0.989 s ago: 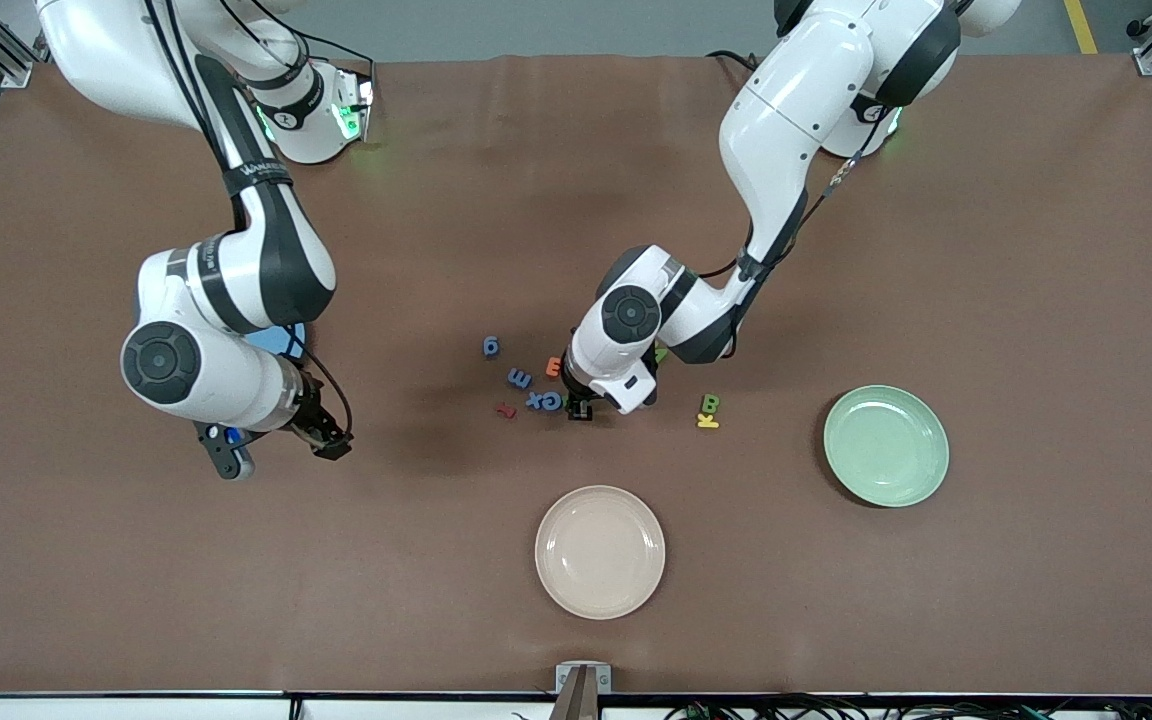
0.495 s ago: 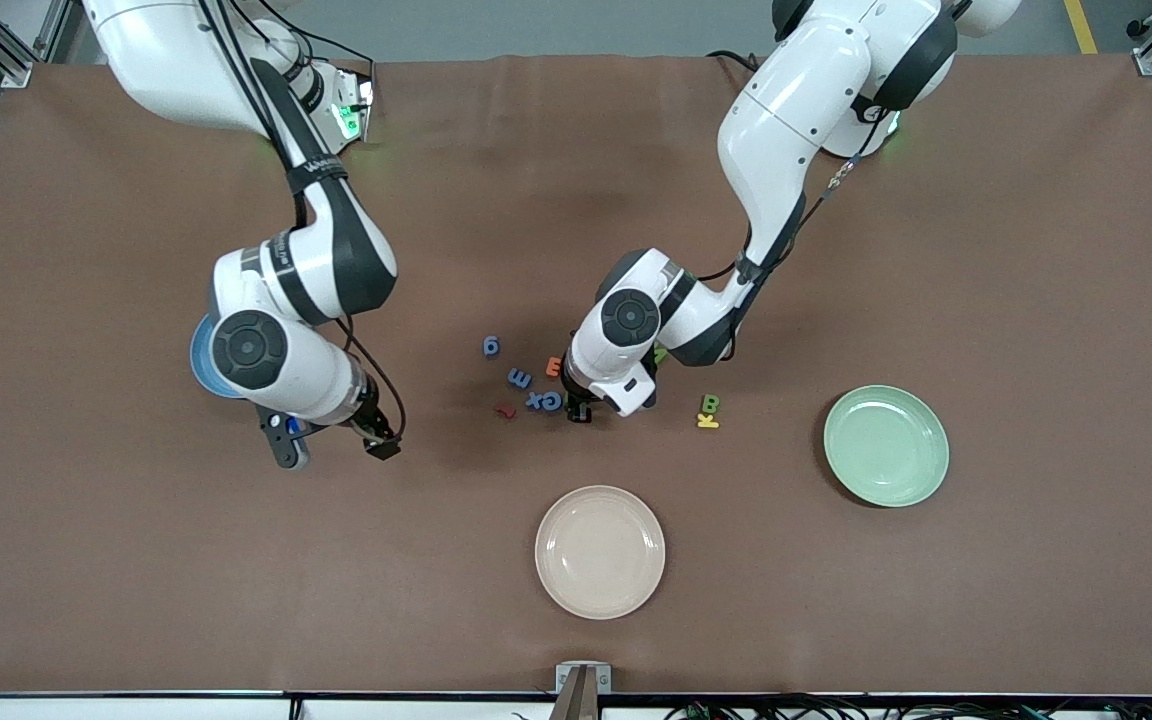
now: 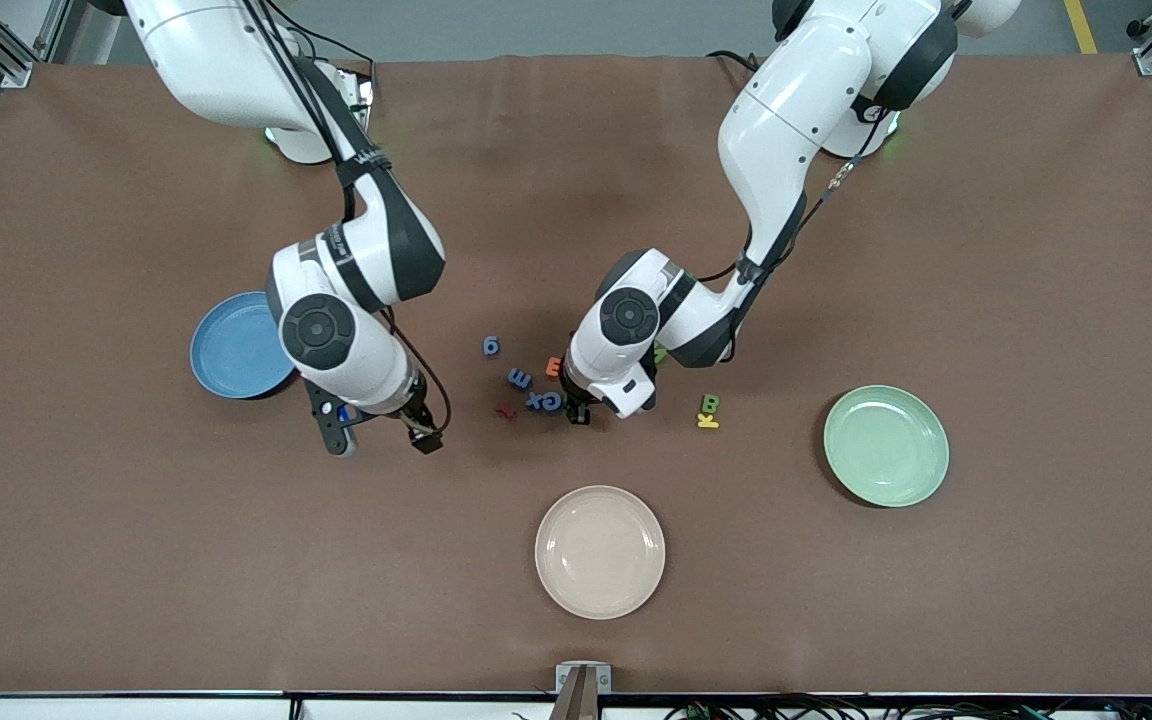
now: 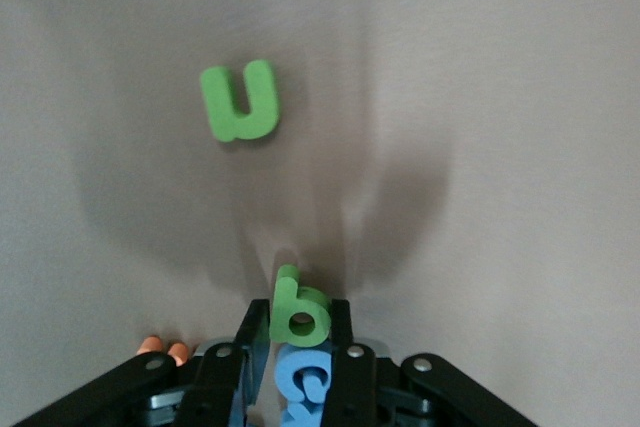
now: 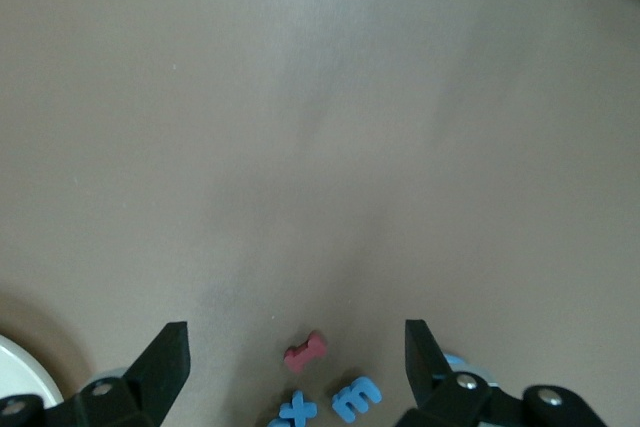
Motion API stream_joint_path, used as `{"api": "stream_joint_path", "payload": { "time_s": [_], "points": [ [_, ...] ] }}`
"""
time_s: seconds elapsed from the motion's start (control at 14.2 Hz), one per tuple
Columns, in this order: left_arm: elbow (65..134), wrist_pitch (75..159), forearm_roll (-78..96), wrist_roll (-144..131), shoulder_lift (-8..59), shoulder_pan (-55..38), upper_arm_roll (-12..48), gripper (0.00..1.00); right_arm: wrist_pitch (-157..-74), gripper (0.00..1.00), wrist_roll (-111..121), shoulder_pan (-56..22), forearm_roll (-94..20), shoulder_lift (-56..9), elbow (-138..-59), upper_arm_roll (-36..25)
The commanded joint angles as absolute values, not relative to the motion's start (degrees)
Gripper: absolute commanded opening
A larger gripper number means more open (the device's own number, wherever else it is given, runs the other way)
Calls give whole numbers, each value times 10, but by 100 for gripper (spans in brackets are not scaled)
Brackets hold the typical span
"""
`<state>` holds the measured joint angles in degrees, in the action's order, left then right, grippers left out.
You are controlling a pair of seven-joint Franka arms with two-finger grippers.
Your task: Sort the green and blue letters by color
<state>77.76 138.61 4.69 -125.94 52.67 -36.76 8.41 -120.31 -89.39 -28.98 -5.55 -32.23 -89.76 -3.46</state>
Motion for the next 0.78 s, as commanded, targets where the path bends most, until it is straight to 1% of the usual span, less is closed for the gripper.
{"api": "stream_joint_path", "payload": {
  "time_s": [0.0, 0.21, 0.28, 0.49, 0.71],
  "points": [
    [779, 1322, 18, -1259, 484, -359, 79, 0, -1225, 95, -932, -308, -58, -339, -895, -39],
    [793, 1233, 8, -1213, 429, -334, 80, 0, -1251, 95, -964, -325, -58, -358, -892, -39],
    [812, 1210, 8, -1180, 405, -317, 81, 0, -1266, 94, -982, -332, -58, -365, -890, -40],
    [910, 1203, 8, -1059, 330, -265, 82, 0, -1280, 93, -1035, -351, -56, -395, -874, -39],
    [1002, 1202, 8, -906, 267, -188, 83, 0, -1279, 89, -1099, -365, -56, -432, -825, -39]
  ]
}}
